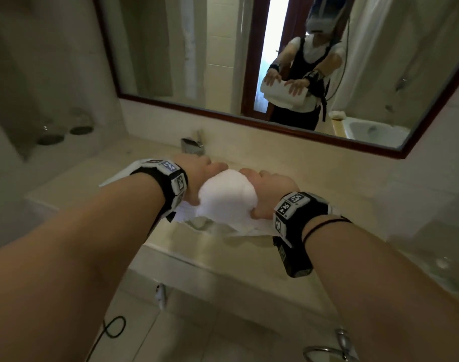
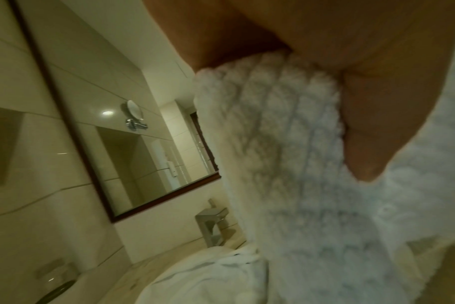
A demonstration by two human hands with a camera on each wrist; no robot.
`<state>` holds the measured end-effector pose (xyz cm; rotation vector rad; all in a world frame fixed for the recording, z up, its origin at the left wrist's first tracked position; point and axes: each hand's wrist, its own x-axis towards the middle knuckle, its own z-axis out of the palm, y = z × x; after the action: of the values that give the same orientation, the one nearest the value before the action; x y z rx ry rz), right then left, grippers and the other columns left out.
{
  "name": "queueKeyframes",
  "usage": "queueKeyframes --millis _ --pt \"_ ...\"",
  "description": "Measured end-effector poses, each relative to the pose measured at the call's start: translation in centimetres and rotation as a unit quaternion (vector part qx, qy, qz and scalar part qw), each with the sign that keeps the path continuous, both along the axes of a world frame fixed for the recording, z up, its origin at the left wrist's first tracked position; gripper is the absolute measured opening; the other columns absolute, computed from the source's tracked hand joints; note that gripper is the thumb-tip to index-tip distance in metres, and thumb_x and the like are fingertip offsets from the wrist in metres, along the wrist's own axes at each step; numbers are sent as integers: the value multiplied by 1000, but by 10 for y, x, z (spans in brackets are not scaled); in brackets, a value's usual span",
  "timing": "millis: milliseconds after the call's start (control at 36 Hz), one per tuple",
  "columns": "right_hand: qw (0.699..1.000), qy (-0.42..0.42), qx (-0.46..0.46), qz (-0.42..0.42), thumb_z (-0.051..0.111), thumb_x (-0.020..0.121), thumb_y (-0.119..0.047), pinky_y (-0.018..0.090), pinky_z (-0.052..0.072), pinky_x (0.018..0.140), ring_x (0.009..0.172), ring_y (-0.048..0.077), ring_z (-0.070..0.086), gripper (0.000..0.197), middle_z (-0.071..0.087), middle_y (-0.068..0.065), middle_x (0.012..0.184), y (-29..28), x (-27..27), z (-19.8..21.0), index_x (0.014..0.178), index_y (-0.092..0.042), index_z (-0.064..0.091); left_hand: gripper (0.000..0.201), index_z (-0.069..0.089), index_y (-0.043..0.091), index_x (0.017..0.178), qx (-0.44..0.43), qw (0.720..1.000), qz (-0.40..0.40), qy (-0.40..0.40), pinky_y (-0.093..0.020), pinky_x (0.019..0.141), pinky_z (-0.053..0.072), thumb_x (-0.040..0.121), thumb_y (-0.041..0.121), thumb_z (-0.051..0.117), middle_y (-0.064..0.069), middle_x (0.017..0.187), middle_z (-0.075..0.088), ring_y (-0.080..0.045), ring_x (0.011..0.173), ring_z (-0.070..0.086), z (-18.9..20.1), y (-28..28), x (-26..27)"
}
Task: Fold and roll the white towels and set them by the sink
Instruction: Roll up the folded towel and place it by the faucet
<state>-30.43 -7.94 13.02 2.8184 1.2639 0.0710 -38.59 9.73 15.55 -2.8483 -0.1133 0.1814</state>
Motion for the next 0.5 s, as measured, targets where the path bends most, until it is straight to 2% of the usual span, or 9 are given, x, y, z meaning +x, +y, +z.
queueKeyframes --millis 56,167,250,306,389,500 --pt "1000 6 -10 16 69 65 -45 36 48 84 105 28 57 90 51 2 121 28 -3 5 140 -34 20 99 16 39 139 -3 1000 14 -10 -43 96 46 58 65 66 -1 137 42 -29 117 52 4 24 -13" --pt "999 10 -17 33 69 70 -43 35 46 90 113 27 53 87 48 3 126 94 -12 10 142 -31 22 93 17 46 132 -22 999 49 -9 -44 86 50 54 67 63 2 126 50 -29 105 57 8 81 -31" --pt "999 1 -6 37 63 72 -46 41 48 93 114 28 54 81 49 4 130 149 -17 5 141 -28 24 92 16 44 136 -12 998 61 -9 -42 90 47 61 64 64 1 129 48 -30 112 53 9 132 -37" --pt "998 -12 12 52 63 72 -47 40 50 89 108 29 57 79 53 4 126 182 -19 -1 139 -28 26 91 15 44 137 -6 997 71 -10 -41 92 45 63 61 66 0 131 47 -29 114 52 6 166 -39" --pt "997 -32 10 66 69 68 -46 34 51 75 94 28 61 87 58 5 113 224 -18 -6 140 -29 24 93 12 44 135 -9 997 81 -9 -43 93 45 61 59 67 1 129 46 -27 114 51 2 210 -40" --pt "998 -6 -19 67 70 69 -47 33 45 73 99 28 58 93 51 5 123 266 -7 -9 142 -32 14 97 10 42 138 -6 996 84 11 -39 97 42 63 47 71 3 132 43 -24 119 47 -4 254 -29"
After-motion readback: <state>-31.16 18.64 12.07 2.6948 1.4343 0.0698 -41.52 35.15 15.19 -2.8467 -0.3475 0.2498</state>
